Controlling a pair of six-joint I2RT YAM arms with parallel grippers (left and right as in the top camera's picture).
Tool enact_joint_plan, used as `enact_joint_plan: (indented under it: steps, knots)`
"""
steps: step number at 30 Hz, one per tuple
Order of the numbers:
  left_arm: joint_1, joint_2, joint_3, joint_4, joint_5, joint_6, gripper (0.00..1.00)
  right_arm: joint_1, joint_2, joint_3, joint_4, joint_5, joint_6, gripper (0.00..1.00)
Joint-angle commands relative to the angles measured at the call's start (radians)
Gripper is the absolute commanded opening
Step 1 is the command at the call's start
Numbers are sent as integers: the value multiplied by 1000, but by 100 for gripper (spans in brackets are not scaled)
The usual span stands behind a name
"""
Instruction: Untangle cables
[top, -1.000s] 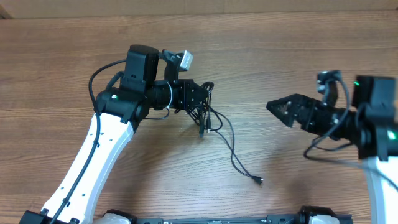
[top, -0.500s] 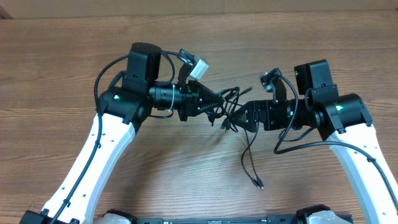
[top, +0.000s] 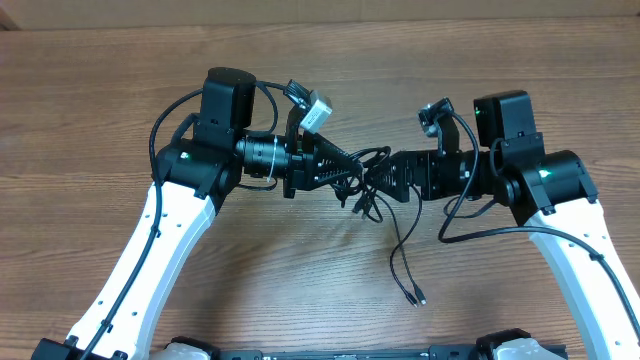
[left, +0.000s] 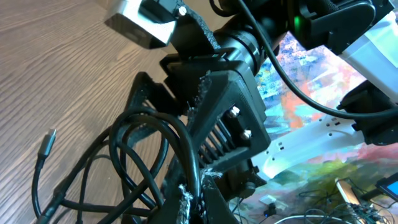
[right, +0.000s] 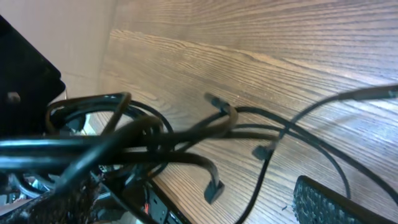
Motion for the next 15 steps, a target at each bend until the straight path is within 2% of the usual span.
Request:
enact_joint_plan:
  steps: [1, 8, 15]
  knots:
    - [-14, -27, 13, 32, 72, -7, 4, 33, -6, 31, 24, -3, 22, 100]
    - [-24, -27, 13, 104, 242, -7, 4, 42, 0, 30, 35, 307, 125, 100]
    - [-14, -27, 13, 113, 260, -26, 4, 39, 26, 30, -26, 477, 129, 100]
